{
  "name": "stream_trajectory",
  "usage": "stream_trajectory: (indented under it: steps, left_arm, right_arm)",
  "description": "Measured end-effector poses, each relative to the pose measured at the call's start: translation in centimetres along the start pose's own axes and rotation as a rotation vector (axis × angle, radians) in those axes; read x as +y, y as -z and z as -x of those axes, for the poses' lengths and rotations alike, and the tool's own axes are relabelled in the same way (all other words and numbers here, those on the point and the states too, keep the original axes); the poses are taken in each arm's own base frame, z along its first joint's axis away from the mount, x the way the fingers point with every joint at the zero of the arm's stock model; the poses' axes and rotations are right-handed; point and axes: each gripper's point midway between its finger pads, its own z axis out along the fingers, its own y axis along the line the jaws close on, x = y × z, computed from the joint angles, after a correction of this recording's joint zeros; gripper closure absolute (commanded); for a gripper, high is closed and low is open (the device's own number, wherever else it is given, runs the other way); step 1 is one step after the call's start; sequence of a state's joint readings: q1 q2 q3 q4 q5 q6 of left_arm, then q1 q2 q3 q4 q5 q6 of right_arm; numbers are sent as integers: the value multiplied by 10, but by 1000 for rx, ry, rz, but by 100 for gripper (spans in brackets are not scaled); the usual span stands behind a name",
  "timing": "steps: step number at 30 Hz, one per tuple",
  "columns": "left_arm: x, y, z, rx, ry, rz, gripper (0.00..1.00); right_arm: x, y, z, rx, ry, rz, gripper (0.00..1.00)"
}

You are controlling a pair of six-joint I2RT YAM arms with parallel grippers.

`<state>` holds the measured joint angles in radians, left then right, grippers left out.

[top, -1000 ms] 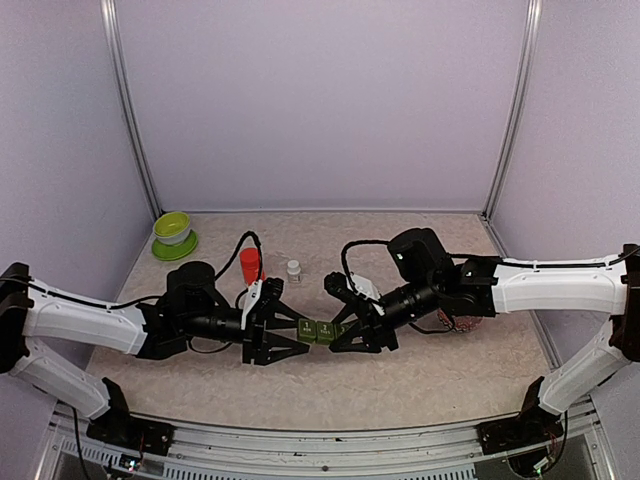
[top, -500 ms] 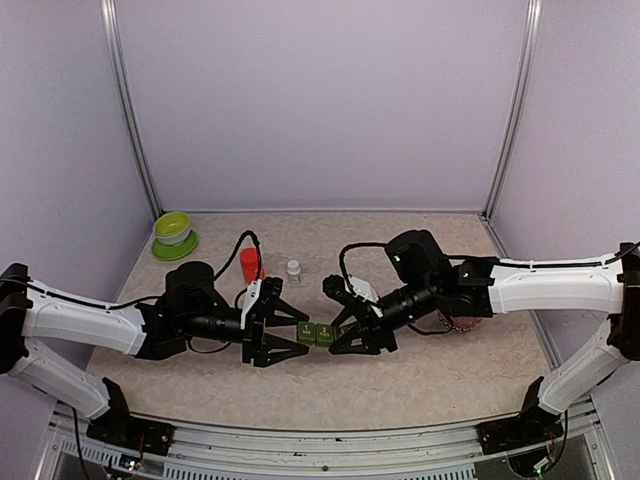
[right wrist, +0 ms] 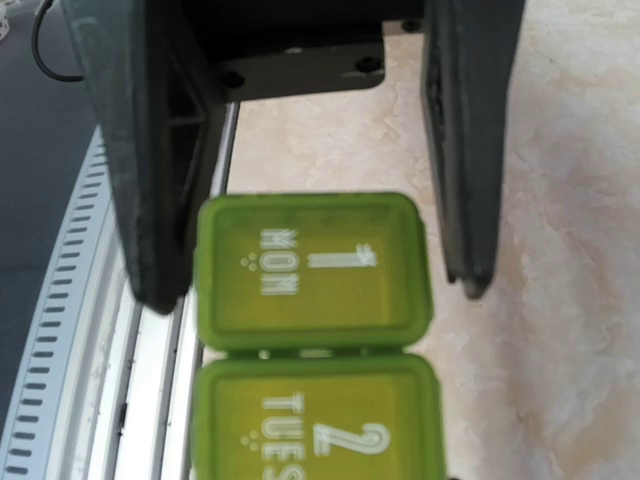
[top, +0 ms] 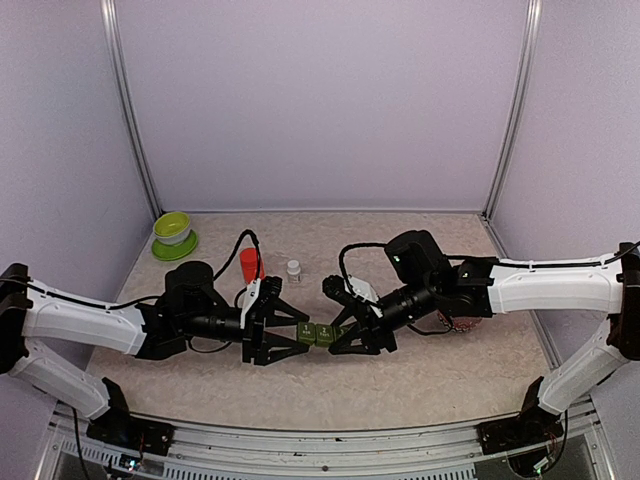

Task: Sort the pills into containers
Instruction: Open the lid of the pill container.

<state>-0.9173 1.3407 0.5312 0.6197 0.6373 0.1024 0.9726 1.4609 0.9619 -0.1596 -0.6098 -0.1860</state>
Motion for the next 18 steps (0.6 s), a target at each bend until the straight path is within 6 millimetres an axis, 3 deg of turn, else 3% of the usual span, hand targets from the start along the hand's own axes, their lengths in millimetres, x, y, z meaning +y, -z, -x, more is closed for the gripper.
stream_trajectory:
  steps: [5, 12, 18]
  left_arm:
    - [-1, 0, -1, 2, 2, -4, 49]
    - [0, 0, -1, 2, -1, -2, 68]
    - [0, 0, -1, 2, 1, -1, 74]
  right_arm:
    - [0, 0, 0, 0, 0, 0, 67]
    - [1, 0, 0, -1, 0, 8, 67]
    - [1, 0, 0, 0, -3, 7, 67]
